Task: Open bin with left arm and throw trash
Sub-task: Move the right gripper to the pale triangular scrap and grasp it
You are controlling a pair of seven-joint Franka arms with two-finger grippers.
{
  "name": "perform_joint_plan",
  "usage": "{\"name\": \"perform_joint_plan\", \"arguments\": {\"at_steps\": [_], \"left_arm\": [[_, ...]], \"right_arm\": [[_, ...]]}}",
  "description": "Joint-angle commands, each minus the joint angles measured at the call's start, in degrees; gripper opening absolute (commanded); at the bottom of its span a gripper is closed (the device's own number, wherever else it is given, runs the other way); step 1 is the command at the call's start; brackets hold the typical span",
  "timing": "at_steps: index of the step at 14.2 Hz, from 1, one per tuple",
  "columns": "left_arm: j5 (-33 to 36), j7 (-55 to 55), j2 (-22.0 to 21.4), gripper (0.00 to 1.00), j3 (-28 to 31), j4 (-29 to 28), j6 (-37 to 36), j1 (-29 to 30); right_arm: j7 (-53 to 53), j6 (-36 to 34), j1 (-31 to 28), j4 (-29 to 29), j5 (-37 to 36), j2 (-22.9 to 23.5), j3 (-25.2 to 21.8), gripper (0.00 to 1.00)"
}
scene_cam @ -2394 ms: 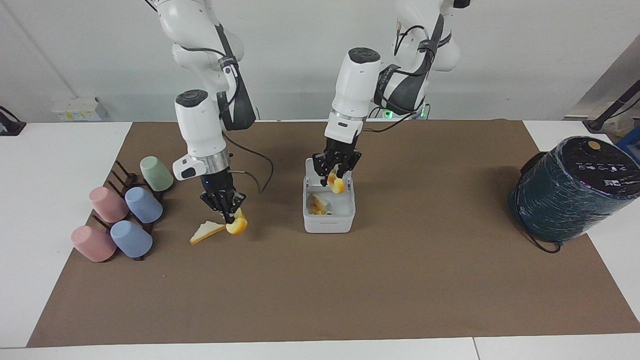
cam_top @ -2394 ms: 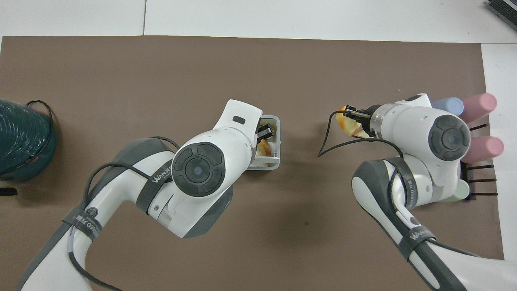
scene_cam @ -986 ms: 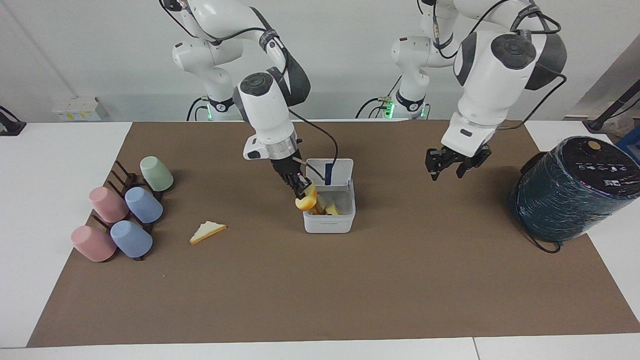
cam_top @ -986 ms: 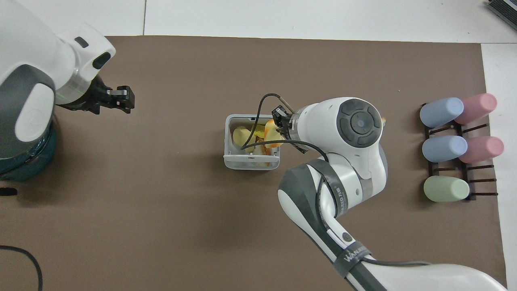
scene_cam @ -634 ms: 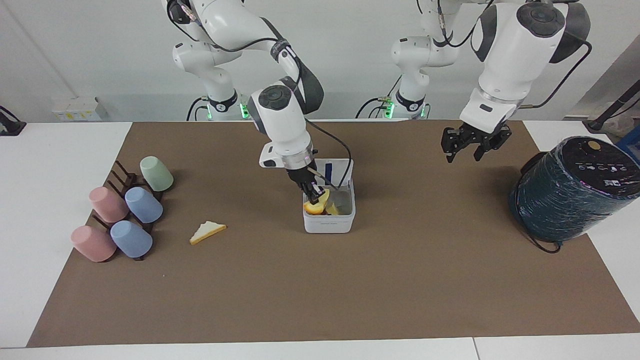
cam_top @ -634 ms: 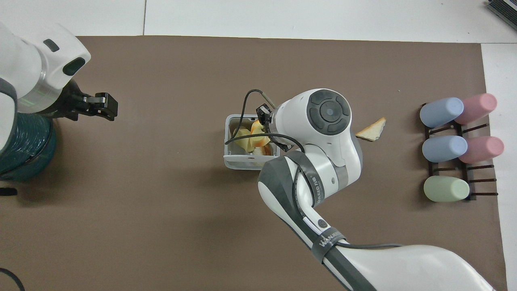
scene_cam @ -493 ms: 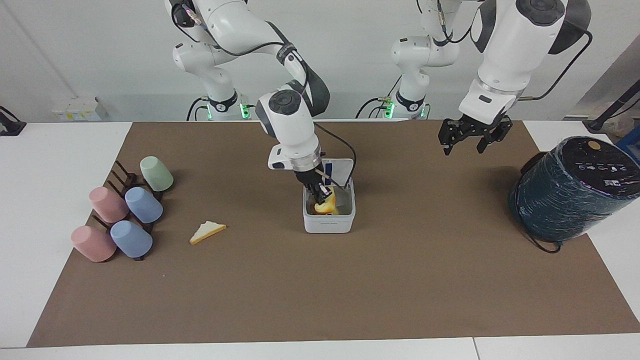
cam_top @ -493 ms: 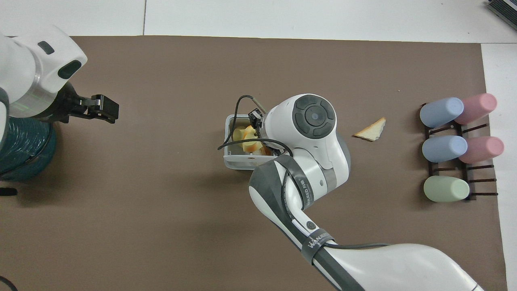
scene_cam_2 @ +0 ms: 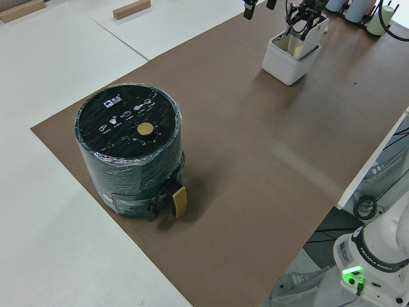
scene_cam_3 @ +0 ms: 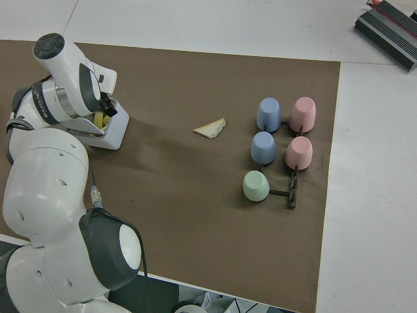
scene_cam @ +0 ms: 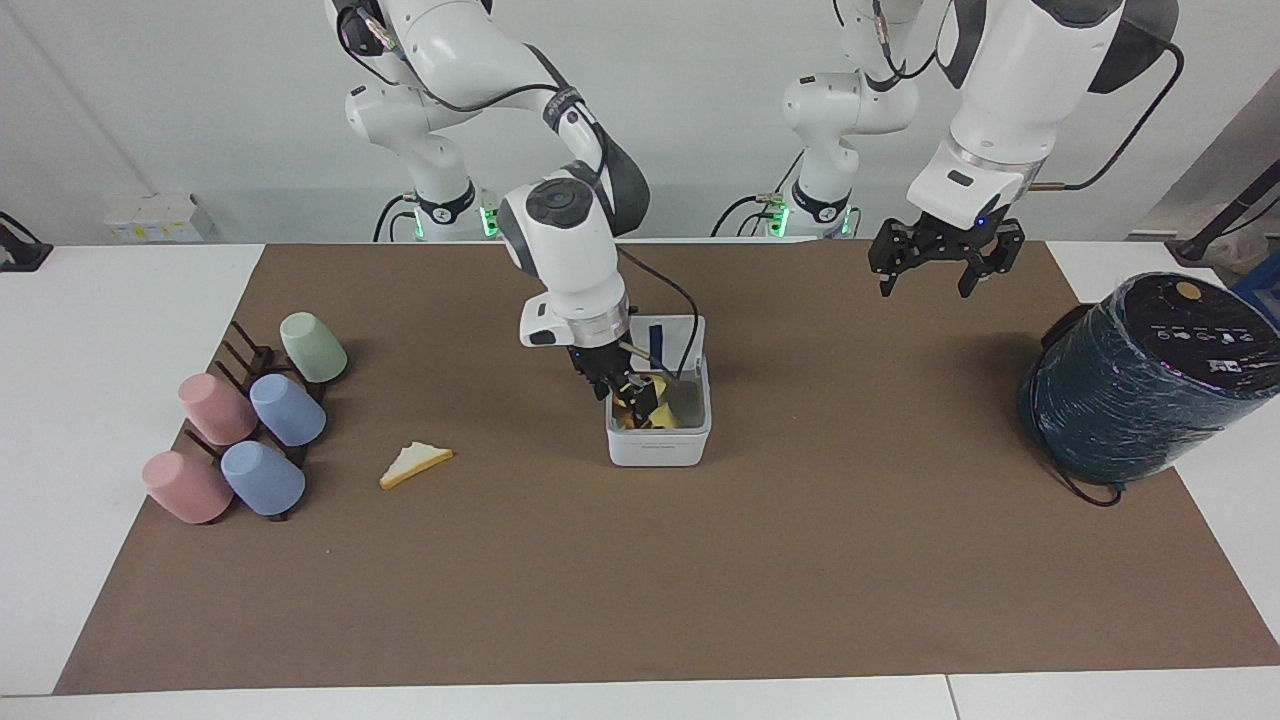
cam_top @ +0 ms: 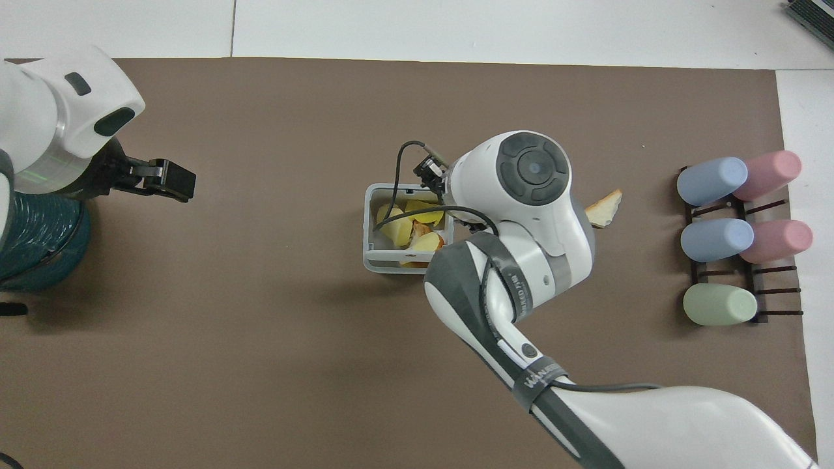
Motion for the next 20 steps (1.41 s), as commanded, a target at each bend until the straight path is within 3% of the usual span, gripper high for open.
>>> {"name": "perform_joint_plan", "arguments": {"at_steps": [1, 6, 12, 18, 20], "left_arm": [[0.2, 1.54, -2.22, 1.0, 0.46, -3.5, 2.68, -0.2], [0.2, 1.19, -2.22, 1.0, 0.55, -3.94, 3.99, -0.11], [0.2, 0.92, -2.48, 1.0, 0.55, -4.03, 3.12, -0.11], [0.2, 0.92, -2.48, 1.0, 0.55, -4.03, 3.12, -0.11], [0.2, 0.92, -2.48, 1.0, 0.55, -4.03, 3.12, -0.11]], "right_arm": [[-8.37, -0.49, -3.69, -0.79, -1.41, -1.95, 0.47, 1.0], [-23.93, 8.19, -8.42, -7.01, -5.46, -3.0, 0.2, 1.0], [-26.68, 22.08, -16.42, -25.38, -5.55, -7.31, 0.03, 1.0], [-37.82, 37.64, -23.2, -31.37, -5.64, -4.42, 0.11, 1.0], [-40.9, 38.19, -23.9, -31.47, -5.64, -3.37, 0.03, 1.0]]}}
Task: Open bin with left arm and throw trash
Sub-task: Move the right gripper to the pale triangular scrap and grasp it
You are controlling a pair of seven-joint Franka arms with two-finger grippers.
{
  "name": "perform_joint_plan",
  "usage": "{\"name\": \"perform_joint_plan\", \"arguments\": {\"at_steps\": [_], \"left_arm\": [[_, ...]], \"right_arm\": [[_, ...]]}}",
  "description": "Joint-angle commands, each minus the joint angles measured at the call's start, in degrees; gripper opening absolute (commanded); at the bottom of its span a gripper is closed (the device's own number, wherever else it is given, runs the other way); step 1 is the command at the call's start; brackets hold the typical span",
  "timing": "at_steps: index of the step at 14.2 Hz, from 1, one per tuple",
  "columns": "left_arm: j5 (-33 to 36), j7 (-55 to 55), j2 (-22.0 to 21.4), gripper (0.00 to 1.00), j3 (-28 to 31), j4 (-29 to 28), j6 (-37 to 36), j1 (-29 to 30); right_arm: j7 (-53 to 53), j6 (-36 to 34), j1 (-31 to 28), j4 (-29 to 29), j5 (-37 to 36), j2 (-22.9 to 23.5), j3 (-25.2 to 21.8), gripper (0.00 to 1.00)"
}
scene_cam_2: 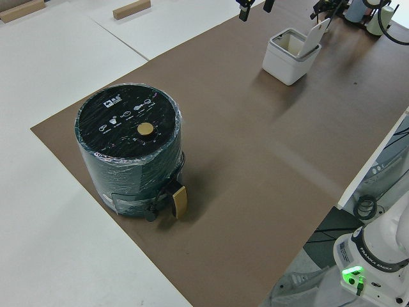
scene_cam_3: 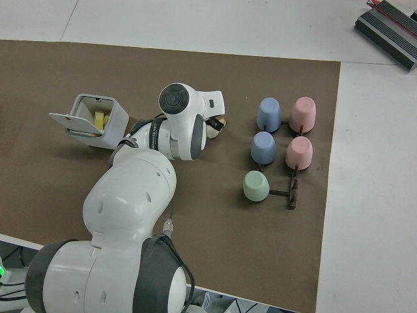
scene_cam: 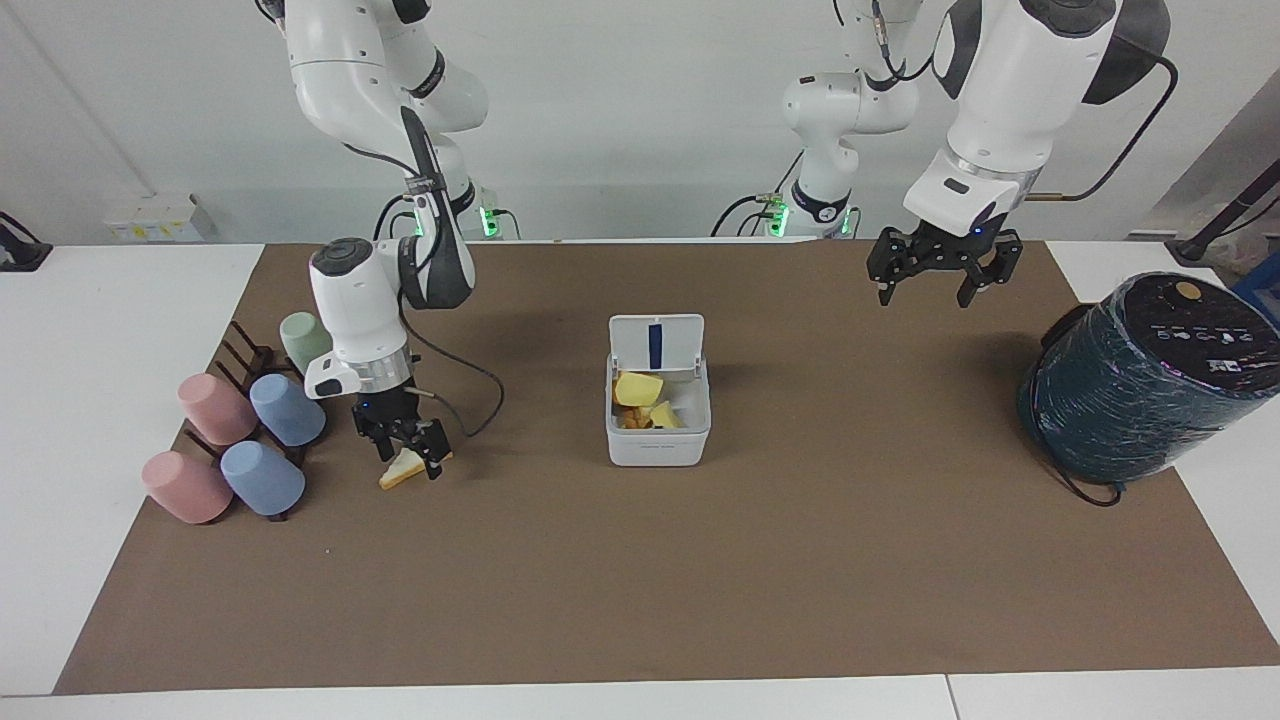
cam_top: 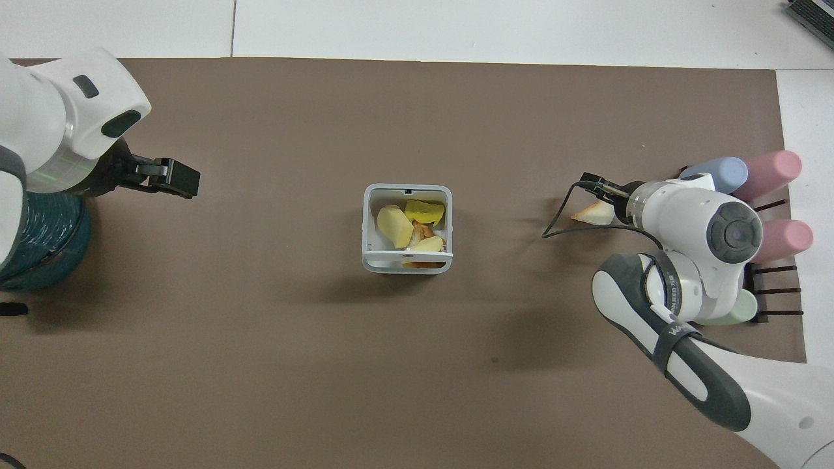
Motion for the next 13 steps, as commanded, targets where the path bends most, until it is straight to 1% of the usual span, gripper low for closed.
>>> {"name": "perform_joint_plan", "arguments": {"at_steps": [1, 3, 4, 5, 6, 7, 10, 13], "left_arm": [[0.2, 0.41, -2.19, 1.0, 0.43, -2.6, 0.85, -0.13], [0.2, 0.41, -2.19, 1.0, 0.43, -2.6, 0.85, -0.13], [0.2, 0.41, -2.19, 1.0, 0.43, -2.6, 0.85, -0.13], [0.2, 0.41, -2.19, 1.0, 0.43, -2.6, 0.85, -0.13], [0.2, 0.41, -2.19, 1.0, 0.43, -2.6, 0.85, -0.13], [0.2, 0.41, -2.19, 1.0, 0.43, -2.6, 0.85, -0.13], [0.2, 0.33, -2.19, 1.0, 0.43, -2.6, 0.85, -0.13], [0.2, 0.33, -2.19, 1.0, 0.43, -2.69, 0.85, -0.22]], "right_arm": [[-4.31, 2.17, -1.46, -1.06, -0.81, 1.11, 0.7, 1.0], [-5.2, 3.4, -1.46, -1.06, -0.81, 2.08, 0.7, 1.0], [-5.2, 3.31, -1.38, -1.06, -0.73, 2.09, 0.7, 0.73], [-4.94, 3.31, -1.38, -1.06, -0.81, 2.09, 0.79, 0.34], [-4.85, 3.4, -1.29, -1.06, -0.73, 2.17, 0.79, 0.1], [-4.5, 3.4, -1.11, -1.06, -0.73, 2.17, 0.79, 0.0], [-1.18, 3.4, -0.33, -0.97, -0.73, 2.17, 0.88, 0.0], [7.5, 3.14, 3.53, -0.53, -0.29, 1.48, 1.05, 0.0]]}}
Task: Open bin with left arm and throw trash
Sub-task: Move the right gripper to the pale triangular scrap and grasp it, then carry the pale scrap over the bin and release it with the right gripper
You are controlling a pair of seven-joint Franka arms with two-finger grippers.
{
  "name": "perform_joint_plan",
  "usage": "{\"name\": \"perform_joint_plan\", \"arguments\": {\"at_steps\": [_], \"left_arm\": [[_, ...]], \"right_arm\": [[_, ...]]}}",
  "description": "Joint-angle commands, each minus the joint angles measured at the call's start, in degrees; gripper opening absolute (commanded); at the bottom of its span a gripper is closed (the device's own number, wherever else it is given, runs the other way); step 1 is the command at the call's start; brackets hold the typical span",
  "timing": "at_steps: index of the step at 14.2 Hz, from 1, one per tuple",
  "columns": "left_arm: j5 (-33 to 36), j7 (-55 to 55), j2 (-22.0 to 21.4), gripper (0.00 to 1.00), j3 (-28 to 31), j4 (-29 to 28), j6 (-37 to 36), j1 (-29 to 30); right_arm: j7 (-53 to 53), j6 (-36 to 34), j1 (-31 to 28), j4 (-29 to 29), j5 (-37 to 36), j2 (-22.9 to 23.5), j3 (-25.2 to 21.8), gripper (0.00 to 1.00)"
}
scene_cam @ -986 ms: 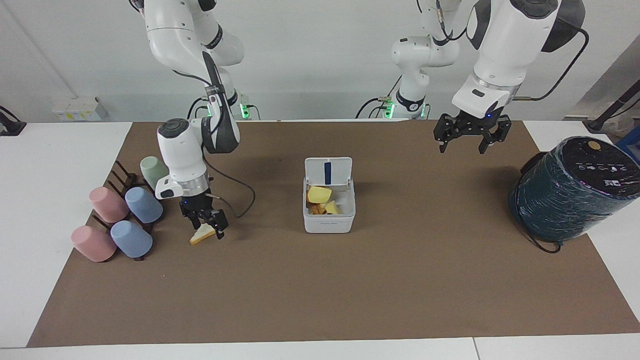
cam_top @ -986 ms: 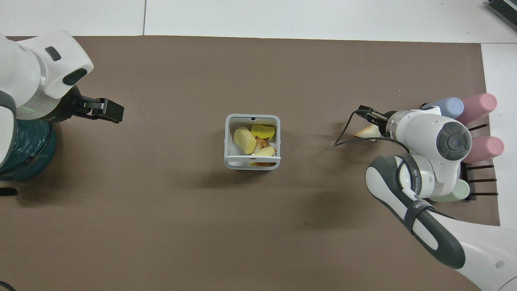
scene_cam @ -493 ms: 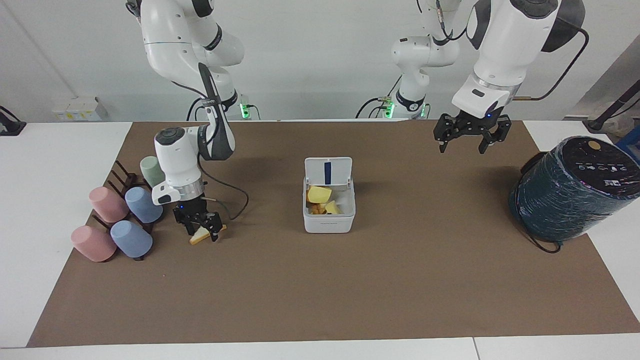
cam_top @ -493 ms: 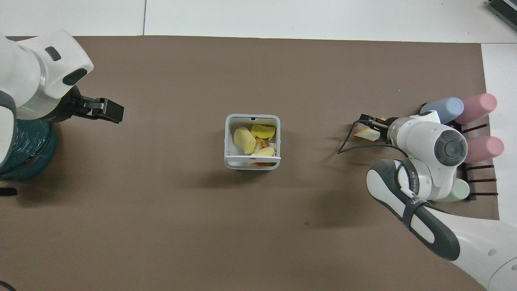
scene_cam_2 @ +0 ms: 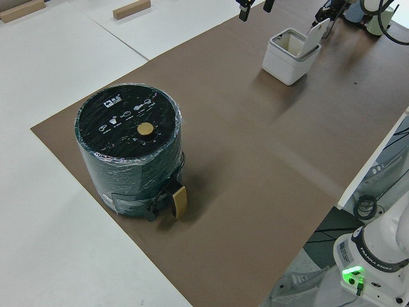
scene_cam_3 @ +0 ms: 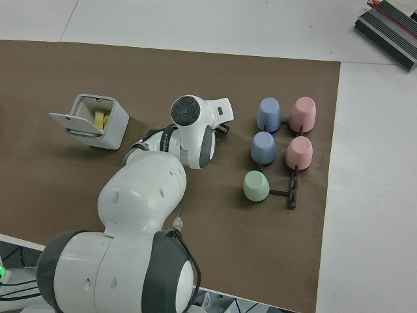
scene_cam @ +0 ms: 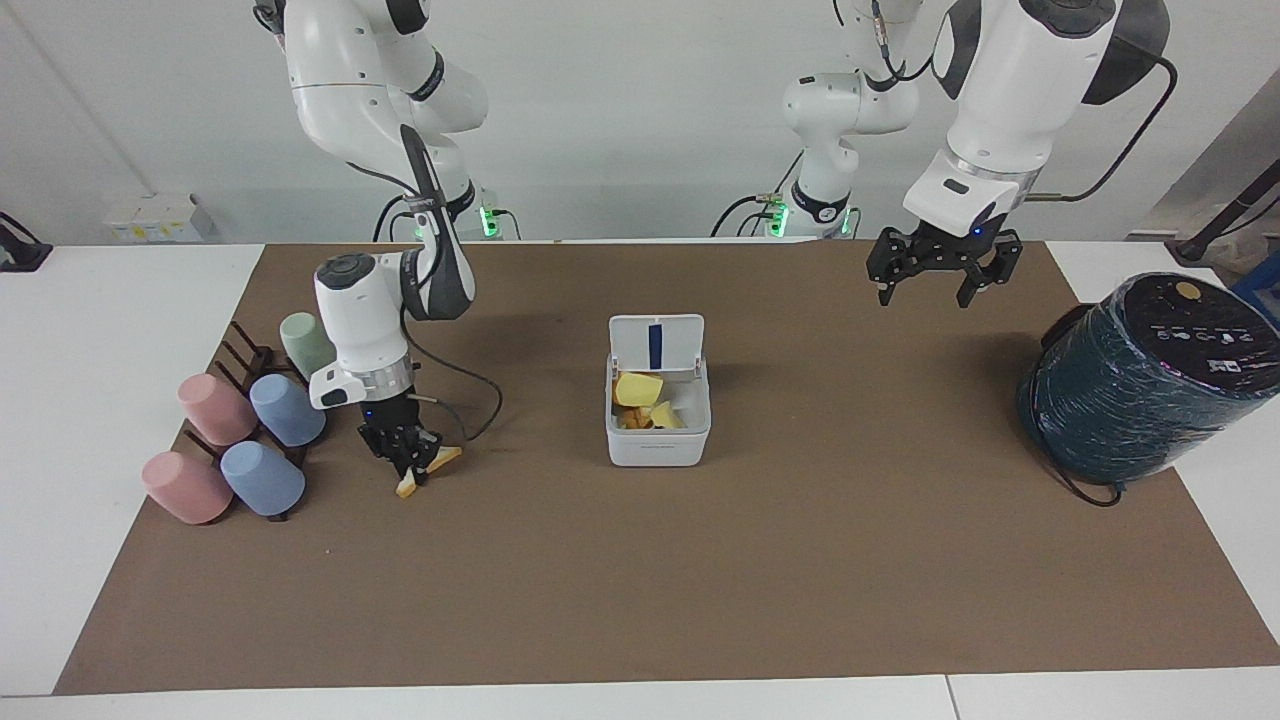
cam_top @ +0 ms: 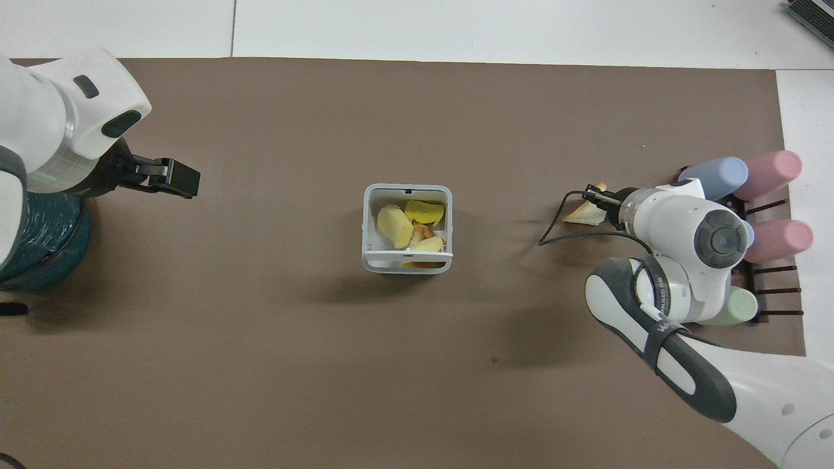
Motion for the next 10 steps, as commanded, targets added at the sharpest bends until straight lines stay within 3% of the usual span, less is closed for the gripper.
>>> {"name": "perform_joint_plan", "arguments": {"at_steps": [1, 6, 8, 10], "left_arm": [[0.2, 0.33, -2.19, 1.0, 0.43, -2.68, 0.85, -0.22], [-0.24, 0.85, -3.59, 1.0, 0.69, -5.75, 1.38, 1.98], [-0.24, 1.03, -3.59, 1.0, 0.69, -5.58, 1.64, 3.82], [-0.16, 1.21, -3.51, 1.0, 0.95, -5.58, 1.55, 4.79]], "right_arm": [[10.41, 0.68, 4.08, 0.09, -0.04, -1.05, 0.7, 0.0], [28.09, -2.2, 12.01, 4.04, 0.31, -2.38, 0.87, 0.0], [33.11, -12.0, 12.71, 9.03, 0.49, -3.87, 0.96, 0.0], [34.97, -26.32, 12.71, 17.45, 1.88, -3.79, 1.05, 0.0]]}}
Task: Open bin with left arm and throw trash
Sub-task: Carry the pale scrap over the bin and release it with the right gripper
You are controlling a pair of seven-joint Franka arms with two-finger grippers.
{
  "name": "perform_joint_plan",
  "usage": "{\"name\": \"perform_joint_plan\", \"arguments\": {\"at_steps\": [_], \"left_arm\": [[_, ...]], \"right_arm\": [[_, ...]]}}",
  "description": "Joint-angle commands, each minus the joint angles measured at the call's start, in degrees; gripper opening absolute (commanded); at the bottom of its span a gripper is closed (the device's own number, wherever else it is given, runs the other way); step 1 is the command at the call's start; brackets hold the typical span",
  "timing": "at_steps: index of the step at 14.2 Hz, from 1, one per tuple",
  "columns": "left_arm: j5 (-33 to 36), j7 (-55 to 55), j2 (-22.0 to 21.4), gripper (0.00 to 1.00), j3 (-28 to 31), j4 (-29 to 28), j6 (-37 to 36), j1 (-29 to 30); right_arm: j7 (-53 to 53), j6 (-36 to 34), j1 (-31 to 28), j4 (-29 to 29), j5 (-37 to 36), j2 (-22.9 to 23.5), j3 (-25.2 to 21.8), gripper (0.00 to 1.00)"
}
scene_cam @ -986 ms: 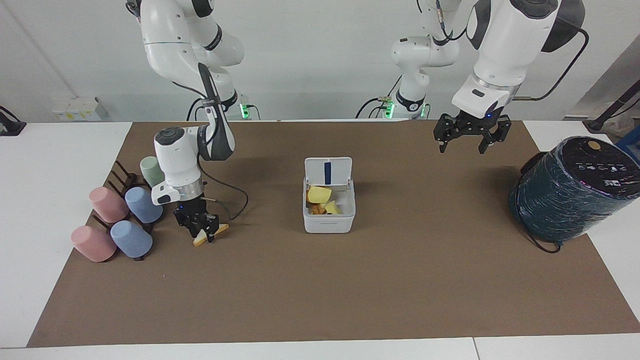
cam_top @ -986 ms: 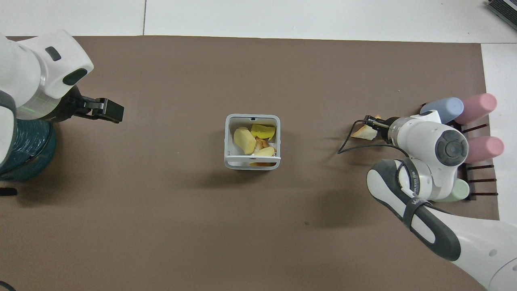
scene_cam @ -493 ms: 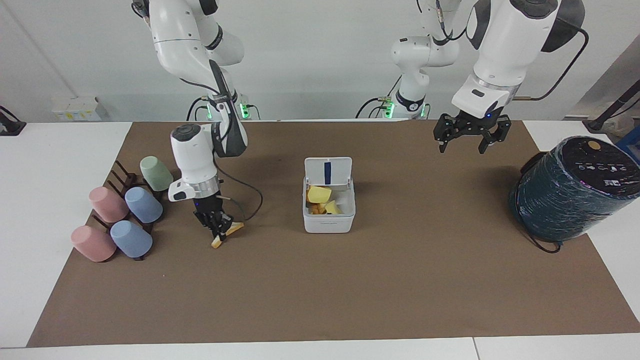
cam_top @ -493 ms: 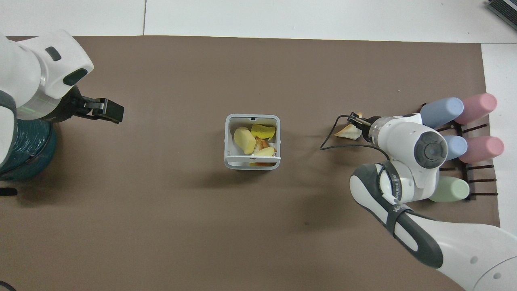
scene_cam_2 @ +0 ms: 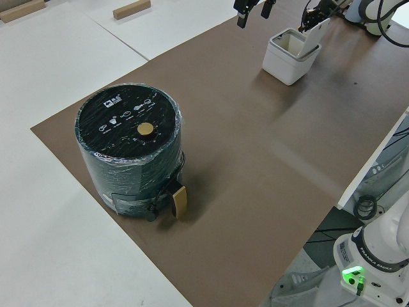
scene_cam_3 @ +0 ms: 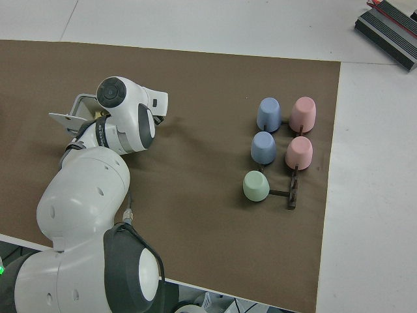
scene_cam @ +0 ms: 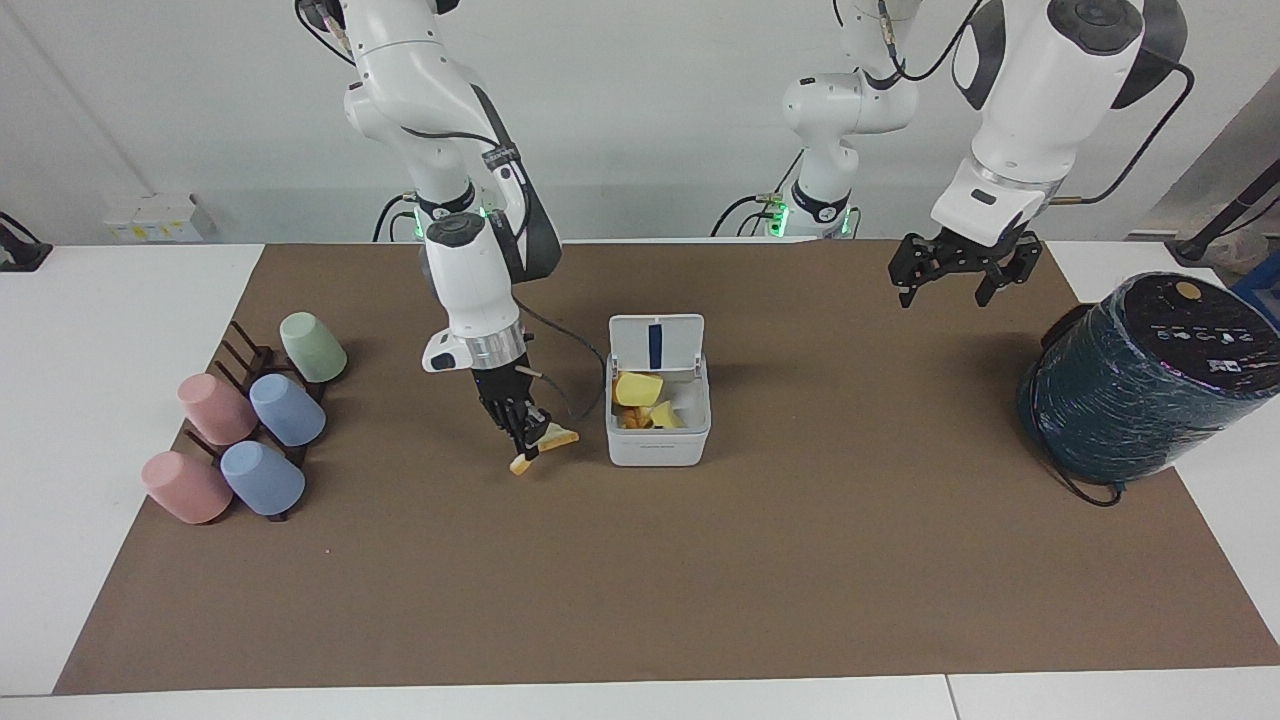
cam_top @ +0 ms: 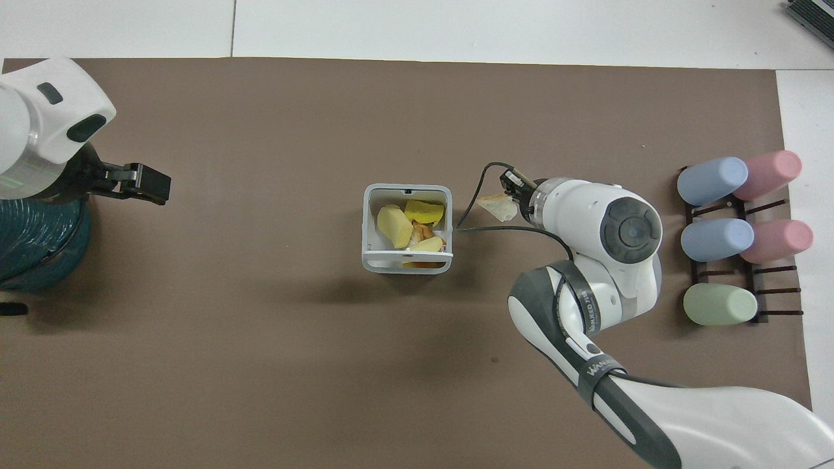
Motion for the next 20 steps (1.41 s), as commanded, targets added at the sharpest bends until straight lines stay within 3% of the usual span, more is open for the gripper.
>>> {"name": "perform_joint_plan", "arguments": {"at_steps": [1, 6, 11, 17, 18, 20], "left_arm": [[-0.23, 1.02, -2.07, 1.0, 0.07, -2.57, 1.58, 1.77], [-0.23, 1.02, -1.98, 1.0, 0.07, -2.65, 3.6, 1.78], [-0.23, 1.02, -2.07, 1.0, 0.07, -2.74, 3.78, 1.77], [-0.23, 1.19, -2.07, 1.0, 0.07, -2.74, 3.87, 1.86], [-0.23, 1.19, -2.07, 1.0, 0.16, -2.74, 3.87, 2.21], [-0.23, 1.19, -2.07, 1.0, 0.07, -2.83, 4.05, 2.3]], "right_arm": [[2.17, -14.32, -0.47, 9.88, 4.53, 0.05, 0.35, 0.0], [9.27, -14.72, 3.3, 13.34, 13.16, 0.58, 0.35, 0.0], [18.68, -14.8, 7.88, 14.31, 12.82, 1.55, 0.35, 0.0], [22.04, -14.54, 11.39, 14.13, 12.91, 2.95, 0.35, 0.0], [22.04, -14.54, 11.48, 13.87, 12.91, 3.13, 0.35, 0.11], [21.69, -14.62, 11.48, 13.78, 12.47, 3.22, 0.26, 0.78]]}}
